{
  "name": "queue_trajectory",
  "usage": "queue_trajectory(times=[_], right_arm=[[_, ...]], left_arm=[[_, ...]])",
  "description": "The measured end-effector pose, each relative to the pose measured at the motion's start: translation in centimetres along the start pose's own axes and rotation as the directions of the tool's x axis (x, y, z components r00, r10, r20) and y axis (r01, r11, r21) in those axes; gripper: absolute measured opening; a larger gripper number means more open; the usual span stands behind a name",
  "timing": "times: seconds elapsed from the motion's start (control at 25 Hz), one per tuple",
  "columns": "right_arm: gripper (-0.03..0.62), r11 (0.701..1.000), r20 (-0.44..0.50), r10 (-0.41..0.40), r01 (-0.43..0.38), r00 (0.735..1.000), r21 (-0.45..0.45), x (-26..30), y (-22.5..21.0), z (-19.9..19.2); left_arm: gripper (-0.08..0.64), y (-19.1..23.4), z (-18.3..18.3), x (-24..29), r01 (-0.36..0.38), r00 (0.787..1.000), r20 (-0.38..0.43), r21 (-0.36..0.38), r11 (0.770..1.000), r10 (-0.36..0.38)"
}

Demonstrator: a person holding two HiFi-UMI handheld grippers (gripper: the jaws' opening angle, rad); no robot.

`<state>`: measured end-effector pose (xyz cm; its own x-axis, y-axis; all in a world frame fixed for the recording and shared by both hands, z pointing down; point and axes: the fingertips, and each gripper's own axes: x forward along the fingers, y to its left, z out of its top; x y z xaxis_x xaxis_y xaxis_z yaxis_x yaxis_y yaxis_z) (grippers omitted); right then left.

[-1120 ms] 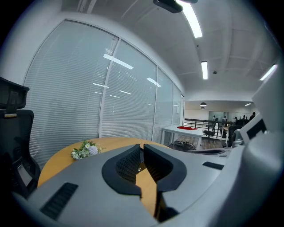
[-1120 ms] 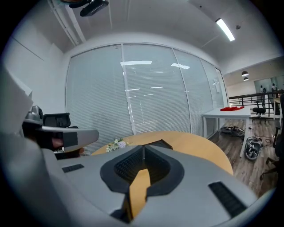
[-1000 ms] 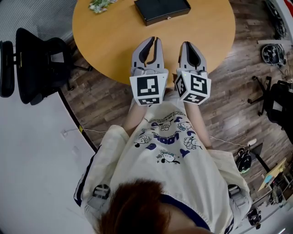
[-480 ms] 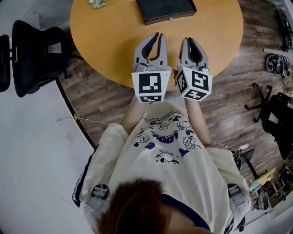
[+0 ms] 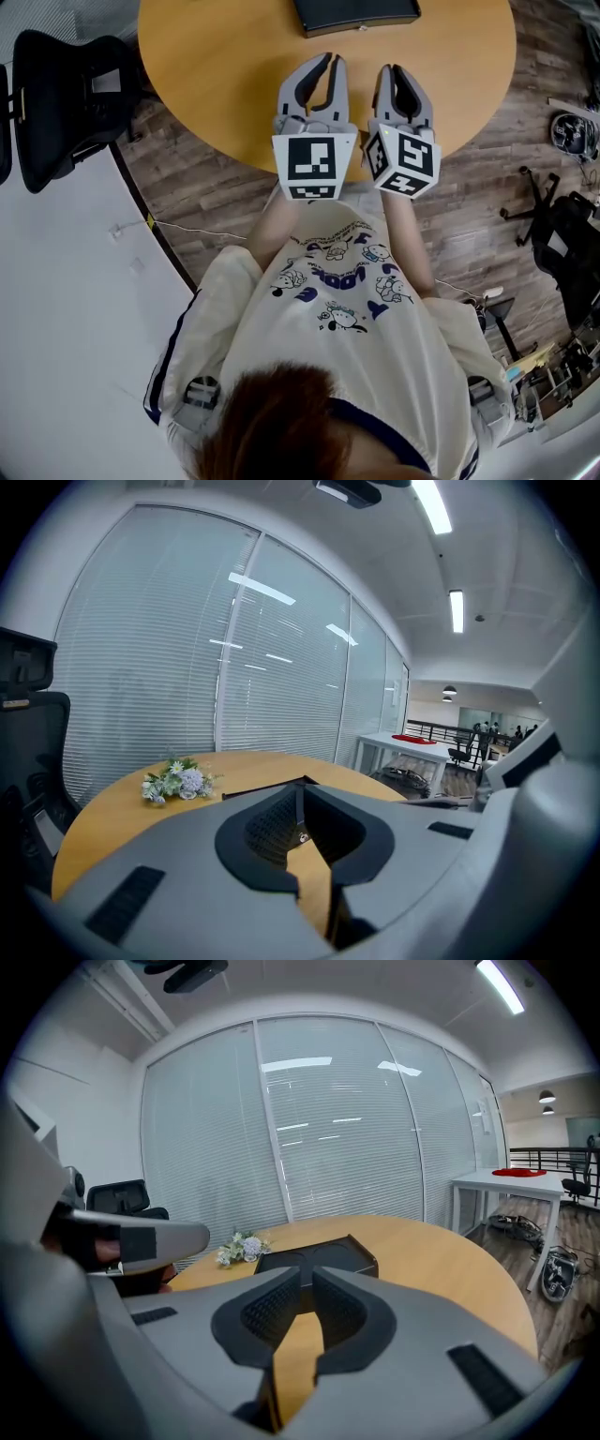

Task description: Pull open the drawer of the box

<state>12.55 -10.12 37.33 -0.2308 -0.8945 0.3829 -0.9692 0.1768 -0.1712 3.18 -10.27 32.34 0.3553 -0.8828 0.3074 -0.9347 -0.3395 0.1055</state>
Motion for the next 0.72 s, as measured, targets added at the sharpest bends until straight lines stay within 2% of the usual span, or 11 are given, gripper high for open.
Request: queue_trajectory(times=[0.6, 0.72], right_arm=[[0.037, 1.0, -0.069, -0.027, 0.026, 0.997, -0.015, 4.7, -0.6, -2.0], [0.055, 1.0, -0.083, -0.021, 0.02, 0.996, -0.014, 5.6, -0.5, -2.4]], left_arm=[[0.035, 1.4, -2.9, 4.3, 0.05, 0.995, -0.085, -0.03, 0.998, -0.053], [0.035, 1.7, -3.6, 5.2, 0.057, 0.993, -0.1, -0.033, 0.998, -0.06]])
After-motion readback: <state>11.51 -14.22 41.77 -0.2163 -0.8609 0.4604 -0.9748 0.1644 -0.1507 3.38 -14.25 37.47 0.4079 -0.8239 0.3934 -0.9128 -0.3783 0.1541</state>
